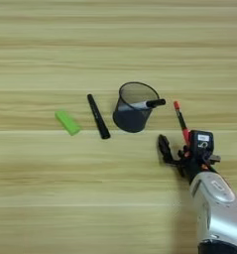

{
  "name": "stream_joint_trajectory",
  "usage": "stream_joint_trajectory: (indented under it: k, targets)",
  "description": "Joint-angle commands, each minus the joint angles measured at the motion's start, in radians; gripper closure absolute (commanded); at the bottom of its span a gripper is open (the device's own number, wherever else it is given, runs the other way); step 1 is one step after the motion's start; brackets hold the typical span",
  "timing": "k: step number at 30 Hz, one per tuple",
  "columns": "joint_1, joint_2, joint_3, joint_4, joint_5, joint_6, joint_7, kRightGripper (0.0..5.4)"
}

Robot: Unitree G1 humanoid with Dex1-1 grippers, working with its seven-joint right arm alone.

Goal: Move the objects on the table

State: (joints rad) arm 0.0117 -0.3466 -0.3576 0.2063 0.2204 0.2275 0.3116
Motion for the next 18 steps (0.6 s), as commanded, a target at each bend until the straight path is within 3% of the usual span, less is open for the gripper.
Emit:
stream_joint_trajectory:
  k: [1,7,18]
  targets:
    - [-0.018,-0.014,0.014,-0.039,0.011,0.018,0.007,1.53]
    - [-0.019,-0.013,0.016,-0.037,0.007,0.018,-0.001,2.19]
    - [-0.061,-0.016,0.027,0.017,-0.065,-0.016,-0.111,3.42]
